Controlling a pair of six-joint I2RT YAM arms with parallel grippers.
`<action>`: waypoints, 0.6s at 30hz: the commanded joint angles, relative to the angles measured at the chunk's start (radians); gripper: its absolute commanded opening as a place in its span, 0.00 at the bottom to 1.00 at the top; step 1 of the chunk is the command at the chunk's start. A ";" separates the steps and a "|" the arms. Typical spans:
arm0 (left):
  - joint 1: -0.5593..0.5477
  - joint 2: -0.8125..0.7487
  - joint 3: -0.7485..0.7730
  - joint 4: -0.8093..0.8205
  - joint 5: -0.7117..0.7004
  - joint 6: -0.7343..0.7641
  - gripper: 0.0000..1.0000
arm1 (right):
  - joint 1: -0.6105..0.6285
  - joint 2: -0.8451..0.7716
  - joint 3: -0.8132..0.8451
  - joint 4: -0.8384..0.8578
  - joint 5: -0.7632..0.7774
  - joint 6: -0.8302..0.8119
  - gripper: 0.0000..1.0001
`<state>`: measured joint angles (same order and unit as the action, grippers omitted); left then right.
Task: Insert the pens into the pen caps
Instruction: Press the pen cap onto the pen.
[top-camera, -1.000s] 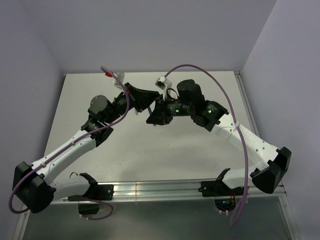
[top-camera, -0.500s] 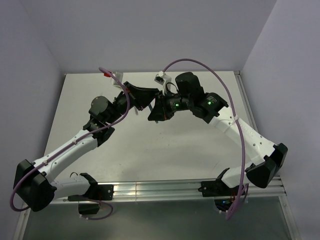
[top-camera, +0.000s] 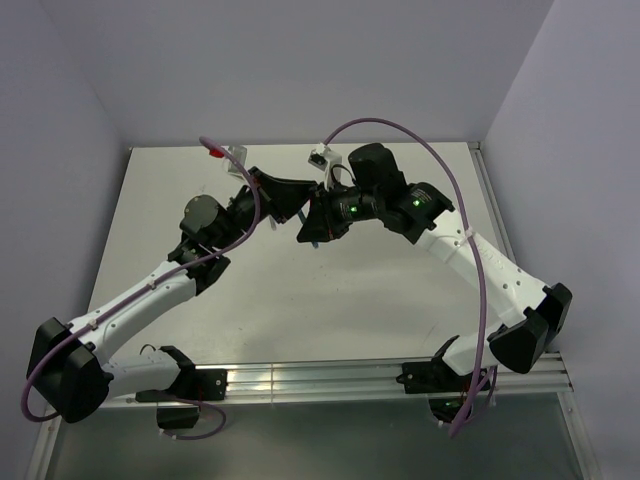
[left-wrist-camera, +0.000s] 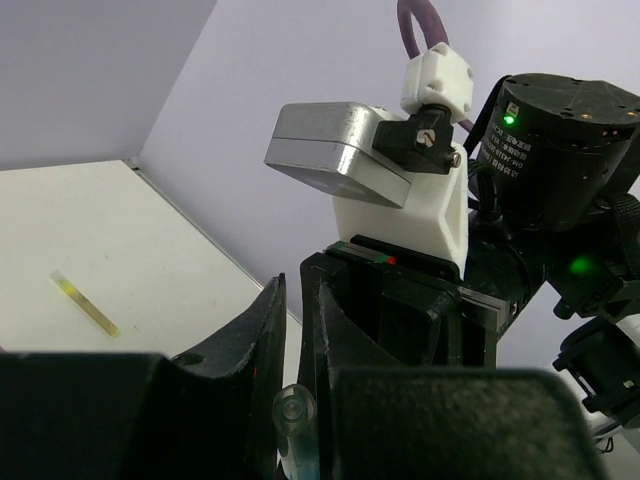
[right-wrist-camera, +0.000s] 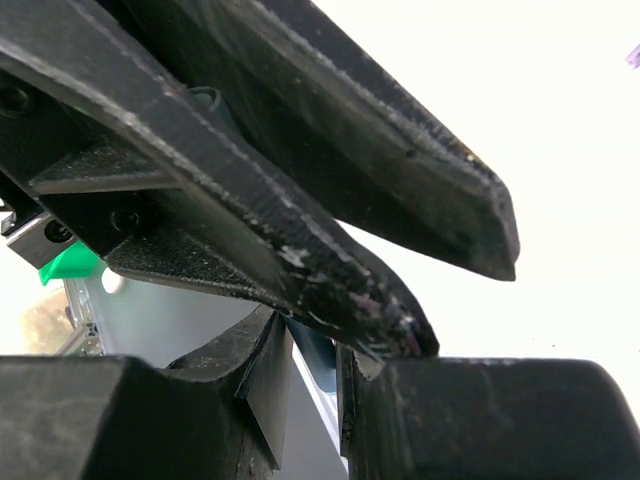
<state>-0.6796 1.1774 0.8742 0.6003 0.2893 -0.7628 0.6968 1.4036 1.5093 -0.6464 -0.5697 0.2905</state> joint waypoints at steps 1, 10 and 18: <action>-0.132 0.018 -0.080 -0.278 0.421 -0.052 0.00 | -0.108 -0.006 0.196 0.599 0.232 0.084 0.00; -0.091 0.030 0.008 -0.353 0.343 -0.167 0.00 | -0.106 -0.012 0.151 0.587 0.200 0.095 0.00; -0.014 0.057 0.048 -0.342 0.332 -0.250 0.01 | -0.097 -0.045 0.014 0.611 0.199 0.118 0.00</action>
<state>-0.6430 1.2106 0.9428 0.4778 0.3191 -0.9501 0.6807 1.4017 1.5028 -0.5526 -0.5835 0.3573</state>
